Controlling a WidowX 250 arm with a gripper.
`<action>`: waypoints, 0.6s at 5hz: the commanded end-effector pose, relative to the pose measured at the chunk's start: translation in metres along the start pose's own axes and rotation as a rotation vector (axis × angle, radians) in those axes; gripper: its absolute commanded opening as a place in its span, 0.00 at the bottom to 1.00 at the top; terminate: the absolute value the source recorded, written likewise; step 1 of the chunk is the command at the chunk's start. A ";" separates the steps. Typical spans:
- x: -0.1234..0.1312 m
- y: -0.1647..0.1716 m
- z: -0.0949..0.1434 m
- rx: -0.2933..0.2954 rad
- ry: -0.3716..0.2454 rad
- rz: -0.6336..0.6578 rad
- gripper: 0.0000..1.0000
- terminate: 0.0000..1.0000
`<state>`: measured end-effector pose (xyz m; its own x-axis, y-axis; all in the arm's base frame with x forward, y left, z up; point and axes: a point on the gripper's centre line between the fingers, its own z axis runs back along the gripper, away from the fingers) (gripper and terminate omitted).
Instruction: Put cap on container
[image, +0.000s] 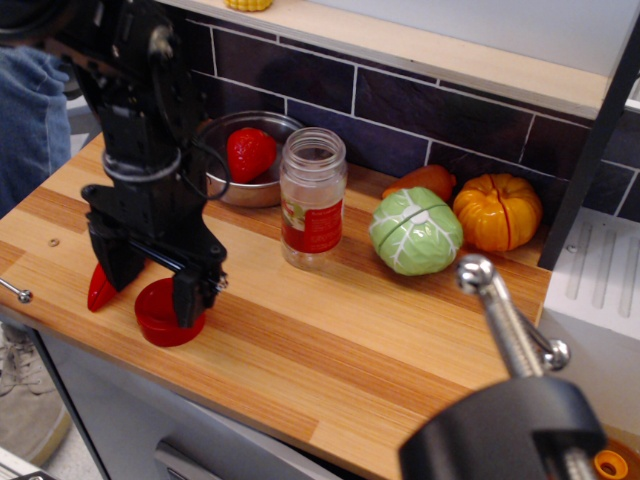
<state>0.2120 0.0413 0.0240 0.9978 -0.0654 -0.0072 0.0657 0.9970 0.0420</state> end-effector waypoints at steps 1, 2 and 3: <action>0.002 0.002 -0.008 0.006 -0.029 -0.008 1.00 0.00; 0.002 -0.001 -0.018 0.025 -0.045 0.001 1.00 0.00; 0.003 0.000 -0.022 0.028 -0.059 0.001 1.00 0.00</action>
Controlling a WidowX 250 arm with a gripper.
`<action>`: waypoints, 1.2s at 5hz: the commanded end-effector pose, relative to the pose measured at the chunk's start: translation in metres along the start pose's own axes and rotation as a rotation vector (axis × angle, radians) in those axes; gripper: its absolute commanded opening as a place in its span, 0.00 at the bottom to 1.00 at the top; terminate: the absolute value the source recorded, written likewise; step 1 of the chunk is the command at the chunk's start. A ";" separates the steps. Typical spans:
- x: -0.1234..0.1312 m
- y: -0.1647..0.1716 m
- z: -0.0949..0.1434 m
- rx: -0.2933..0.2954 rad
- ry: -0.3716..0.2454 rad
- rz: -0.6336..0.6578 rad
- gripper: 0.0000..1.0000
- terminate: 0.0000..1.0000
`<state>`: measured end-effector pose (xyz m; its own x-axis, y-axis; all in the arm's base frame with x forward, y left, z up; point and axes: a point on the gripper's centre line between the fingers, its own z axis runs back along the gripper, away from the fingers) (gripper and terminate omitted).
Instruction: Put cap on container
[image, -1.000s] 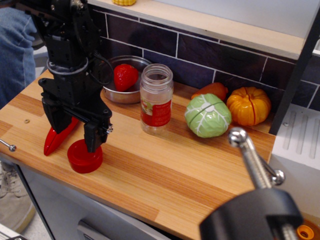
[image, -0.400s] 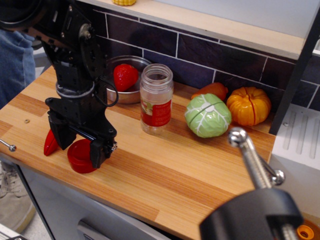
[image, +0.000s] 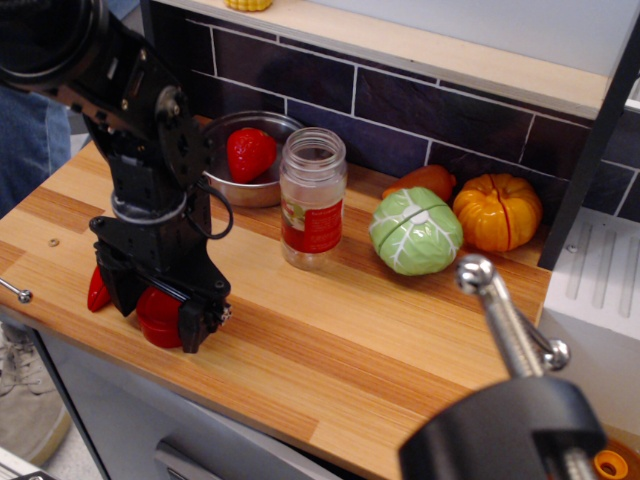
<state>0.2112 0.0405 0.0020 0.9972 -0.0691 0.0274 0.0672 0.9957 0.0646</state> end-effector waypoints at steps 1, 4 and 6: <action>0.010 -0.002 0.000 0.005 -0.036 0.030 0.00 0.00; 0.043 -0.011 0.097 -0.135 0.011 0.117 0.00 0.00; 0.086 -0.032 0.135 -0.160 -0.004 0.263 0.00 0.00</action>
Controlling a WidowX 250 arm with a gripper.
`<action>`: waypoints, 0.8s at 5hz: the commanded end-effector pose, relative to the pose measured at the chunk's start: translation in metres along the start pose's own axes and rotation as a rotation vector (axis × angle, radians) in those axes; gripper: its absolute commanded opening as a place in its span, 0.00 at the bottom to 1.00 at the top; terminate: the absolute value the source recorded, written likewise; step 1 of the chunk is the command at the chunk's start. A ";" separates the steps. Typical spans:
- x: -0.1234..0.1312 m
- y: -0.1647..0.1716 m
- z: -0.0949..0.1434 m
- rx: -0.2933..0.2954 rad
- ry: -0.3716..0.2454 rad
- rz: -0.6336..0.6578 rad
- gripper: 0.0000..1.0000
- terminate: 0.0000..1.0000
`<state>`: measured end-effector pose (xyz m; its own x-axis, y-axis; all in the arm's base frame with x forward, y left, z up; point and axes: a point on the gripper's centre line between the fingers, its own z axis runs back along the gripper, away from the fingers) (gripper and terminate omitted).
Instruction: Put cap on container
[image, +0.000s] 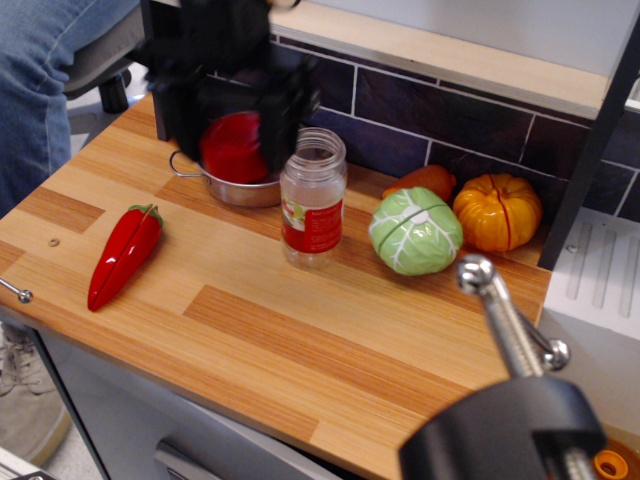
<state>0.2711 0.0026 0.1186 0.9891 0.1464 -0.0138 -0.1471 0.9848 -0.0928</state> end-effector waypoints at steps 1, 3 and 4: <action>0.029 -0.028 0.026 -0.002 -0.048 0.094 0.00 0.00; 0.041 -0.038 0.006 0.051 -0.087 0.138 0.00 0.00; 0.042 -0.034 -0.004 0.076 -0.093 0.122 0.00 0.00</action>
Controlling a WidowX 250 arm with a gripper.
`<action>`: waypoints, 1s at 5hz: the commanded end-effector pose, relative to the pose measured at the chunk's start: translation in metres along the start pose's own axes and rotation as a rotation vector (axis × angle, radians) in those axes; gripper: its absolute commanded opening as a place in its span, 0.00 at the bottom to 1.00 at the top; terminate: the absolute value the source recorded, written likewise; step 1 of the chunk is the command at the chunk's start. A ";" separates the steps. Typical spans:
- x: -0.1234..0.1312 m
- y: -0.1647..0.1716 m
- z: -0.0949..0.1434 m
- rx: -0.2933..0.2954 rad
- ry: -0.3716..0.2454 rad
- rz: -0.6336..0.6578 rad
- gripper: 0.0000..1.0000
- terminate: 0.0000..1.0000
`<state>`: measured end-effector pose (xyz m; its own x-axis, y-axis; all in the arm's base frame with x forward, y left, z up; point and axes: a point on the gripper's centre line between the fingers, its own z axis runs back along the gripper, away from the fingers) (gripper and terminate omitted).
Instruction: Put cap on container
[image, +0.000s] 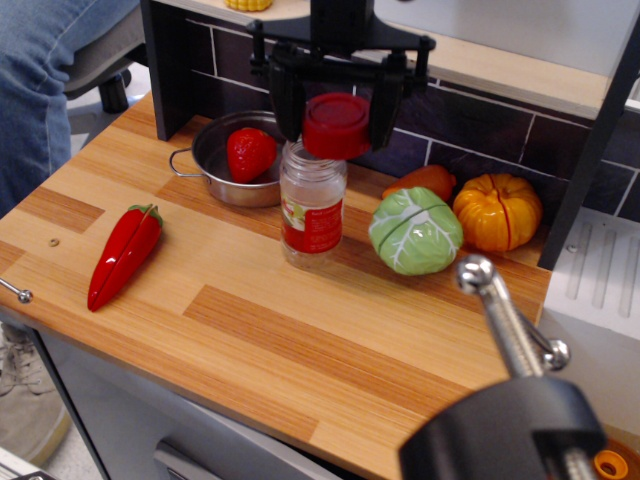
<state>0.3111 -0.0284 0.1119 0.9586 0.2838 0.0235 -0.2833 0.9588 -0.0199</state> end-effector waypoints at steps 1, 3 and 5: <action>0.006 0.006 -0.003 0.017 -0.059 -0.035 0.00 0.00; 0.015 0.015 -0.004 0.037 -0.072 -0.037 0.00 0.00; 0.024 0.021 -0.002 0.043 -0.069 -0.034 0.00 0.00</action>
<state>0.3224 -0.0039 0.1008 0.9678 0.2442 0.0602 -0.2466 0.9685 0.0347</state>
